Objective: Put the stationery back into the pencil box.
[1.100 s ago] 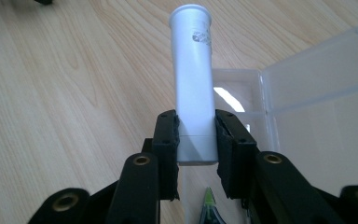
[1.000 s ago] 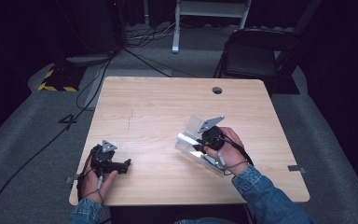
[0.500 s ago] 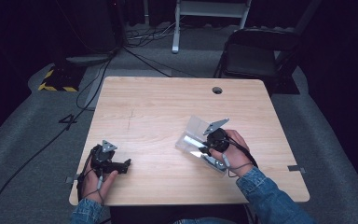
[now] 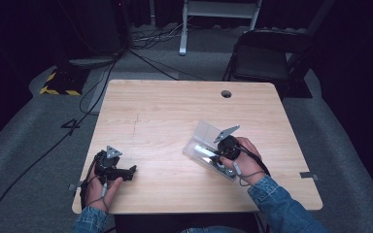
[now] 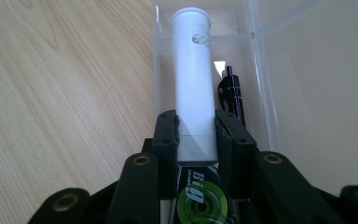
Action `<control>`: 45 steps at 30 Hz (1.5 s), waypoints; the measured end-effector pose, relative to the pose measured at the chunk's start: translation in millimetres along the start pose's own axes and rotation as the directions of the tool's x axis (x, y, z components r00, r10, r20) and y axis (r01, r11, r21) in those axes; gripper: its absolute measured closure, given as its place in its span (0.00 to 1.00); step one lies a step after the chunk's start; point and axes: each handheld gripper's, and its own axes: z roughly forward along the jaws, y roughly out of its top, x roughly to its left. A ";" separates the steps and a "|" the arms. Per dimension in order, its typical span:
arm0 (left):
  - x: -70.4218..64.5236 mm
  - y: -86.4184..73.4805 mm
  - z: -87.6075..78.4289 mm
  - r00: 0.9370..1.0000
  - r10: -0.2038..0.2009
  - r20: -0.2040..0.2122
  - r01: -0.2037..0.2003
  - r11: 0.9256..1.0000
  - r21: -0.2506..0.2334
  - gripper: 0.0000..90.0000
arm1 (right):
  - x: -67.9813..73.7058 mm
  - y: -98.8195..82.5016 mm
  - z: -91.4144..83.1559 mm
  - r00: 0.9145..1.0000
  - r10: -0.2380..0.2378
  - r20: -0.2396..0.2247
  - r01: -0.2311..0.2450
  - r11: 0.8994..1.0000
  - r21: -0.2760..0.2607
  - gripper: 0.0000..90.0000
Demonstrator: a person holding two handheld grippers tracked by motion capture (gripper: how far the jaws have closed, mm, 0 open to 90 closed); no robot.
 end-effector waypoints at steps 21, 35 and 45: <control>0.0 0.0 0.0 1.000 0.000 0.000 0.000 1.000 0.000 0.00 | -11.4 -7.9 12.8 0.999 0.050 -0.008 -0.050 0.999 0.008 0.79; 0.0 0.0 0.0 1.000 0.000 0.000 0.000 1.000 0.000 0.00 | -13.1 -8.0 17.7 0.999 0.031 0.027 -0.032 0.999 0.007 0.78; 0.1 0.0 -0.1 1.000 0.001 -0.001 -0.001 1.000 0.000 0.00 | -9.9 -8.4 17.8 0.999 0.032 0.036 -0.032 0.999 -0.006 0.74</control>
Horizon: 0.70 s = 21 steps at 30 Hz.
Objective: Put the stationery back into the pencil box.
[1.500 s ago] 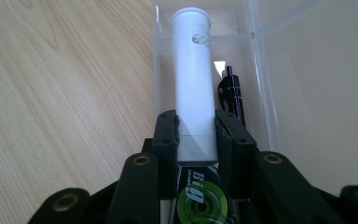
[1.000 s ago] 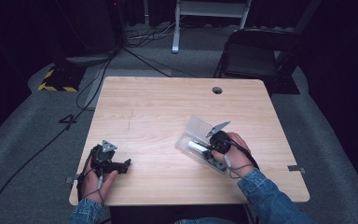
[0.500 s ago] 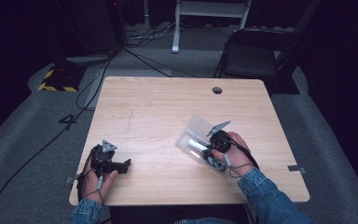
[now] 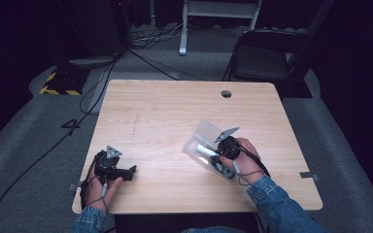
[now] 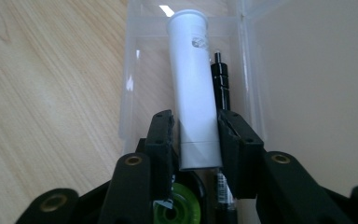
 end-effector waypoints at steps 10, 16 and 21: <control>0.0 0.0 0.0 1.000 0.000 0.000 0.000 1.000 0.000 0.00 | 3.8 0.3 -4.2 1.000 0.000 -0.010 0.000 1.000 -0.006 0.79; 0.0 0.0 0.0 1.000 0.000 0.000 0.000 1.000 0.000 0.00 | 0.0 0.2 -3.2 1.000 0.007 0.000 -0.007 1.000 -0.009 0.79; 0.0 0.0 0.0 1.000 0.000 0.000 0.000 1.000 0.000 0.00 | -1.6 0.2 -1.7 1.000 0.002 0.020 -0.002 1.000 -0.012 0.77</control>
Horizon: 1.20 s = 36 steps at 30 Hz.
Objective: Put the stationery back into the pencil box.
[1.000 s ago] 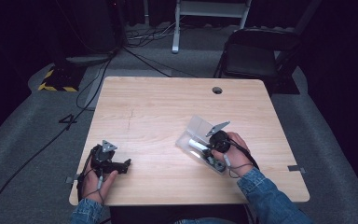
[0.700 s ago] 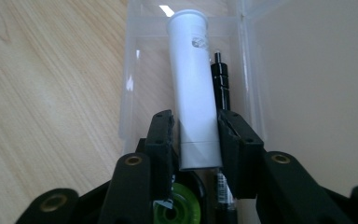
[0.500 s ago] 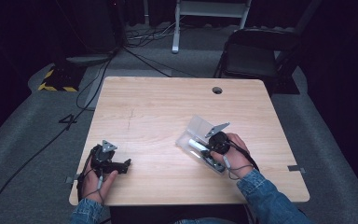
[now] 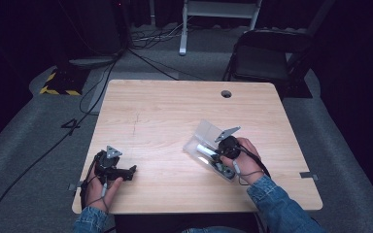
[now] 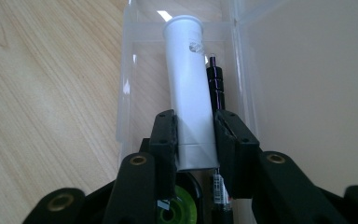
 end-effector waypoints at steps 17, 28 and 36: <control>0.0 0.0 0.0 1.000 0.000 0.000 0.000 1.000 0.000 0.00 | 1.8 -2.6 1.2 1.000 0.011 -0.002 -0.011 1.000 -0.012 0.73; 0.0 0.0 0.0 1.000 -0.001 0.000 0.001 1.000 0.000 0.00 | -1.1 -0.2 -15.0 1.000 0.027 0.011 -0.026 0.997 -0.074 0.66; 0.0 0.0 0.0 1.000 0.000 0.000 0.000 1.000 0.000 0.00 | -3.3 -0.1 -32.7 0.999 0.036 0.023 -0.033 0.991 -0.127 0.62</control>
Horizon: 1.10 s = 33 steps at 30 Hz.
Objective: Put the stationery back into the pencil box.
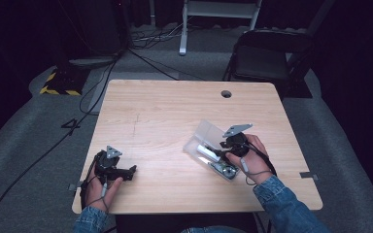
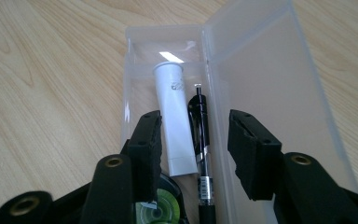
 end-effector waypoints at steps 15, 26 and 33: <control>0.0 0.0 0.0 1.000 0.000 0.001 0.000 1.000 0.000 0.00 | -14.0 -10.7 -39.4 0.998 0.048 0.028 -0.044 0.992 -0.116 0.49; 0.0 0.0 0.0 1.000 0.000 0.000 0.000 1.000 0.000 0.00 | -32.7 -28.1 -63.4 0.994 0.100 0.044 -0.091 0.982 -0.168 0.47; -0.1 0.0 0.0 1.000 -0.001 0.000 0.001 1.000 0.000 0.00 | -46.8 -41.5 -78.6 0.986 0.149 0.074 -0.133 0.972 -0.194 0.46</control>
